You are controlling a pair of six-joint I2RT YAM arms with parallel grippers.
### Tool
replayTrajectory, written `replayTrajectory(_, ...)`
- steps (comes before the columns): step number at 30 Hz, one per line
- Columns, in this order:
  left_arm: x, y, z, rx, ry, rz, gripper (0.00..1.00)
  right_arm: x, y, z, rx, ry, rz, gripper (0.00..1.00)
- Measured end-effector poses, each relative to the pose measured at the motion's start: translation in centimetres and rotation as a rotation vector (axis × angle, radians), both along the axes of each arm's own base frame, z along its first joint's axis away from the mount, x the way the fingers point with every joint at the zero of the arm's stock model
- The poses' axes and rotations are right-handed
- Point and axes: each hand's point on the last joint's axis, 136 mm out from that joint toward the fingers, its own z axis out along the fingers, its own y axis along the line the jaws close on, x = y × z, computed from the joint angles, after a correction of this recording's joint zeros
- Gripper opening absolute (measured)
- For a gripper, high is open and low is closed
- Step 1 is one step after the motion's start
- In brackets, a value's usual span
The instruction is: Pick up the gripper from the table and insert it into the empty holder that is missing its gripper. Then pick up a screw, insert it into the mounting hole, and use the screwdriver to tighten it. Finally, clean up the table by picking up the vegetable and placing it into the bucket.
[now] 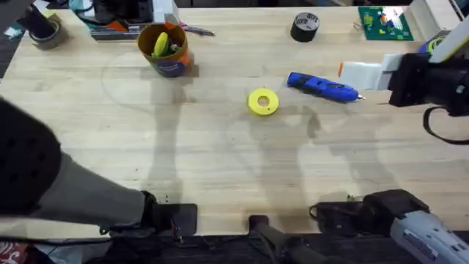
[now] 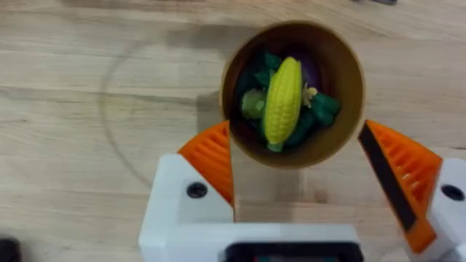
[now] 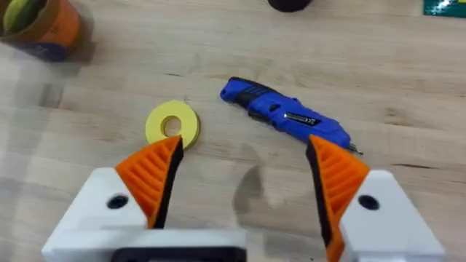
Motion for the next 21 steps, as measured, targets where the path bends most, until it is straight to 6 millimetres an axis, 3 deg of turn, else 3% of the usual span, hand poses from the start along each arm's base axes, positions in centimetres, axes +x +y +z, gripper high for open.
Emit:
replayTrajectory(4, -2.7, -0.3, 2.2, -0.008, 0.006, -0.004, 0.985, 0.0, 0.0, 0.0, 0.000, 0.000, 0.000, 0.995)
replayTrajectory(9, -8.3, -0.8, 5.7, -0.022, 0.028, -0.011, 0.985, 0.0, 0.0, 0.0, 0.000, 0.000, 0.000, 0.995)
replayTrajectory(12, -11.7, -1.3, 6.8, -0.034, 0.058, -0.024, 0.986, 0.0, 0.0, 0.0, 0.000, 0.000, 0.000, 0.995)
replayTrajectory(14, -12.5, -2.0, 7.1, -0.037, 0.043, -0.045, 0.986, 0.0, 0.0, 0.0, 0.000, -0.001, 0.000, 0.995)
replayTrajectory(19, -14.2, -4.8, 4.7, -0.049, 0.046, -0.138, 0.985, 0.0, 0.0, 0.0, 0.000, 0.000, 0.000, 0.995)
replayTrajectory(20, -15.0, -6.1, 2.1, -0.054, 0.082, -0.178, 0.985, 0.0, 0.0, 0.0, 0.000, 0.000, 0.000, 0.995)
replayTrajectory(21, -15.3, -6.5, 1.1, -0.057, 0.093, -0.186, 0.985, 0.0, 0.0, 0.0, 0.000, 0.000, 0.000, 0.995)
